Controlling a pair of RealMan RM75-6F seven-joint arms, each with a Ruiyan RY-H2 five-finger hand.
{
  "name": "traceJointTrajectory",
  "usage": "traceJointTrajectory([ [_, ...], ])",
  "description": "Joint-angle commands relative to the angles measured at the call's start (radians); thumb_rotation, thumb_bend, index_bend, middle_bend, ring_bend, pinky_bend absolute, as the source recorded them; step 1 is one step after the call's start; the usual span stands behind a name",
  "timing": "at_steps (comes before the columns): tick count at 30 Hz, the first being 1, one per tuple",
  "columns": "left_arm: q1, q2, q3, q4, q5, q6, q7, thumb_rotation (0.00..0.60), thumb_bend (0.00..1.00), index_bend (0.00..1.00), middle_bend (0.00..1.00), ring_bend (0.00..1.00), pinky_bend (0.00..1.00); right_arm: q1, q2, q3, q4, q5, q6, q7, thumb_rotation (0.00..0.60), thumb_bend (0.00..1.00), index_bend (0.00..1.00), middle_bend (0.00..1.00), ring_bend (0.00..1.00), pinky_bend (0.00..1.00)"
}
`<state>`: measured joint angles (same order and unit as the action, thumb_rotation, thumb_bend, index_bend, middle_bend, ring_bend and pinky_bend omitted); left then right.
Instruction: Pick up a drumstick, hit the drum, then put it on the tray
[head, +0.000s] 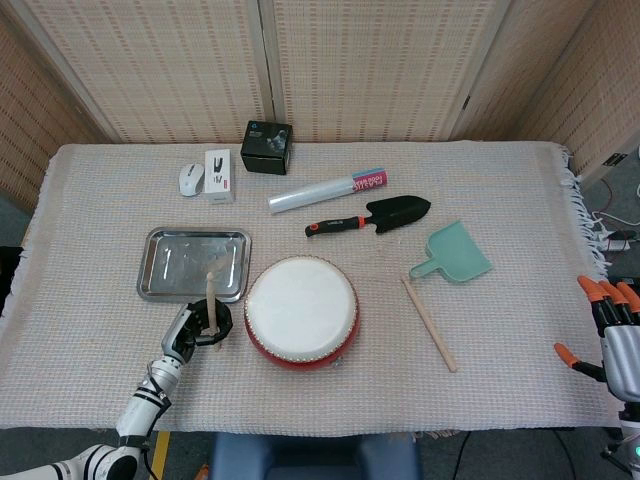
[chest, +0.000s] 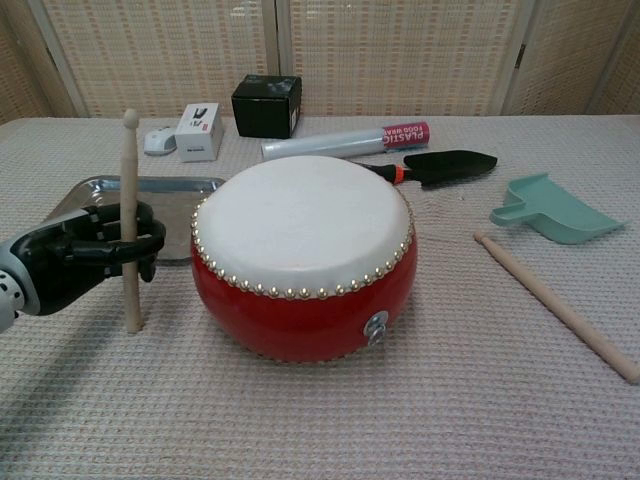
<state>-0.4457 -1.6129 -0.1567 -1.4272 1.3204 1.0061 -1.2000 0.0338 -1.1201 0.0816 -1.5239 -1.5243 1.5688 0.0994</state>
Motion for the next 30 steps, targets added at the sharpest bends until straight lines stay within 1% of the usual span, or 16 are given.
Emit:
traceJointTrajectory([
  [1,0.007,0.006,-0.002,0.002,0.018,0.004,-0.030,0.600,0.29,0.61,0.66,0.60,0.62,0.000,0.000,0.000,-0.002,0.000,-0.001,-0.002,0.600,0.16,0.07,0.12,0.00,0.08],
  [6,0.017,0.020,0.011,0.013,0.051,0.007,-0.078,0.599,0.27,0.62,0.66,0.60,0.62,0.003,0.002,0.002,-0.008,0.000,-0.002,-0.009,0.600,0.16,0.07,0.12,0.00,0.08],
  [9,0.021,0.024,0.016,0.024,0.063,0.003,-0.122,0.571,0.25,0.62,0.66,0.60,0.62,0.004,0.003,0.003,-0.014,-0.003,-0.003,-0.016,0.600,0.16,0.07,0.12,0.00,0.08],
  [13,0.024,0.033,0.018,0.036,0.077,0.001,-0.176,0.488,0.24,0.62,0.66,0.60,0.61,0.007,0.004,0.003,-0.022,-0.006,-0.004,-0.025,0.600,0.16,0.07,0.12,0.00,0.08],
  [14,0.024,0.034,0.019,0.039,0.079,0.001,-0.182,0.451,0.24,0.62,0.66,0.60,0.61,0.008,0.005,0.003,-0.024,-0.006,-0.005,-0.027,0.600,0.16,0.07,0.12,0.00,0.08],
  [16,0.024,0.037,0.019,0.044,0.084,0.002,-0.195,0.412,0.24,0.62,0.65,0.60,0.61,0.009,0.006,0.003,-0.030,-0.007,-0.006,-0.032,0.600,0.16,0.07,0.12,0.00,0.08],
  [17,0.024,0.038,0.020,0.046,0.087,0.003,-0.196,0.403,0.24,0.62,0.65,0.60,0.61,0.009,0.006,0.003,-0.032,-0.009,-0.006,-0.035,0.600,0.16,0.07,0.12,0.00,0.08],
  [22,0.022,0.024,0.029,0.069,0.092,0.005,-0.154,0.404,0.24,0.64,0.67,0.62,0.62,0.008,0.007,0.002,-0.039,-0.010,-0.003,-0.043,0.600,0.16,0.07,0.12,0.00,0.08],
  [26,0.019,0.001,0.025,0.088,0.077,0.005,-0.110,0.404,0.24,0.67,0.73,0.69,0.65,0.006,0.008,0.003,-0.044,-0.009,0.001,-0.046,0.600,0.16,0.07,0.12,0.00,0.08],
  [30,0.018,-0.011,0.024,0.101,0.071,0.005,-0.084,0.401,0.24,0.68,0.76,0.72,0.67,0.006,0.010,0.004,-0.048,-0.010,0.002,-0.050,0.600,0.16,0.07,0.12,0.00,0.08],
])
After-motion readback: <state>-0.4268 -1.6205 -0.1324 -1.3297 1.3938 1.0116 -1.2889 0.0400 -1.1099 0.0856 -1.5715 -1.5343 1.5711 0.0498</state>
